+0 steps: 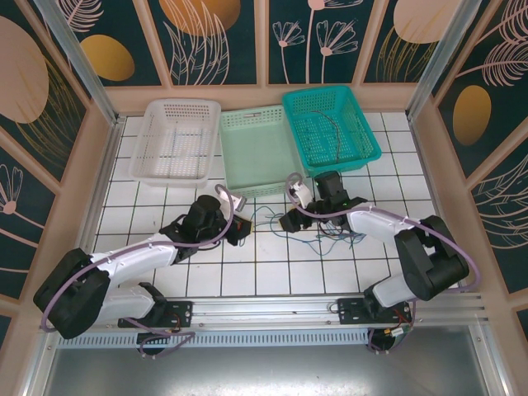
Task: Untangle the cables
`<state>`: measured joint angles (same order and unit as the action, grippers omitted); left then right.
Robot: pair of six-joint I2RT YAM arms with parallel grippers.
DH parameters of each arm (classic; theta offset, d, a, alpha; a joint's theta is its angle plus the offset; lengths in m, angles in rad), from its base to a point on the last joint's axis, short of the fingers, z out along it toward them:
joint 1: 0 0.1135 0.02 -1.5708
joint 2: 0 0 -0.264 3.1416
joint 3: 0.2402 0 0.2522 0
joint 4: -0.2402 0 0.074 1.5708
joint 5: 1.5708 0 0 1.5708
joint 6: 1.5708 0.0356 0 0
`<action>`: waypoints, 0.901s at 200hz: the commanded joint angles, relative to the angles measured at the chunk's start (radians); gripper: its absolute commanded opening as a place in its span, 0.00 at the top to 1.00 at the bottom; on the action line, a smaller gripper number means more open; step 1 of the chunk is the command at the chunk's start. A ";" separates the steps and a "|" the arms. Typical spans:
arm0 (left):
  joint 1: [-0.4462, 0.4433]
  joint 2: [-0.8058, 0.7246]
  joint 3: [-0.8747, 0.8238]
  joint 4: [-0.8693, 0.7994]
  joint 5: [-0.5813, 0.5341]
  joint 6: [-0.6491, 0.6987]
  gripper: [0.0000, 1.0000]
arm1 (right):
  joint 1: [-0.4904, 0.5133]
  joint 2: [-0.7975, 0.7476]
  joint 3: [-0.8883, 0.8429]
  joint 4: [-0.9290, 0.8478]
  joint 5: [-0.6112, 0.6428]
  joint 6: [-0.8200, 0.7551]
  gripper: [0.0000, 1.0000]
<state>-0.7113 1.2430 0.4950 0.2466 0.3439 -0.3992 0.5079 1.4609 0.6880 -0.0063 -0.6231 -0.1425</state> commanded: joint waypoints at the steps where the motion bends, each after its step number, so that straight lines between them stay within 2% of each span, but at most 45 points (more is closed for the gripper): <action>1: 0.006 0.007 -0.004 0.047 0.036 -0.018 1.00 | 0.009 0.016 -0.003 -0.004 -0.017 -0.028 0.34; 49: 0.006 0.013 0.001 0.061 0.065 -0.022 1.00 | 0.009 0.057 0.016 0.010 -0.018 -0.042 0.35; 100: 0.007 0.019 -0.006 0.091 0.073 -0.039 1.00 | 0.031 0.076 0.039 0.038 -0.021 -0.037 0.40; 120: 0.008 0.025 -0.007 0.099 0.078 -0.041 1.00 | 0.034 0.073 0.038 0.060 -0.013 -0.020 0.48; 154: 0.007 0.017 -0.015 0.107 0.052 -0.049 1.00 | 0.034 0.030 -0.017 0.152 0.042 0.057 0.74; 180: 0.010 -0.014 -0.042 0.134 -0.001 -0.074 1.00 | 0.034 -0.023 -0.071 0.222 0.100 0.133 0.88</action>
<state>-0.7113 1.2587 0.4850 0.3199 0.3832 -0.4400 0.5365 1.5005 0.6643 0.1123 -0.5770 -0.0887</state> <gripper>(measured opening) 0.055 0.169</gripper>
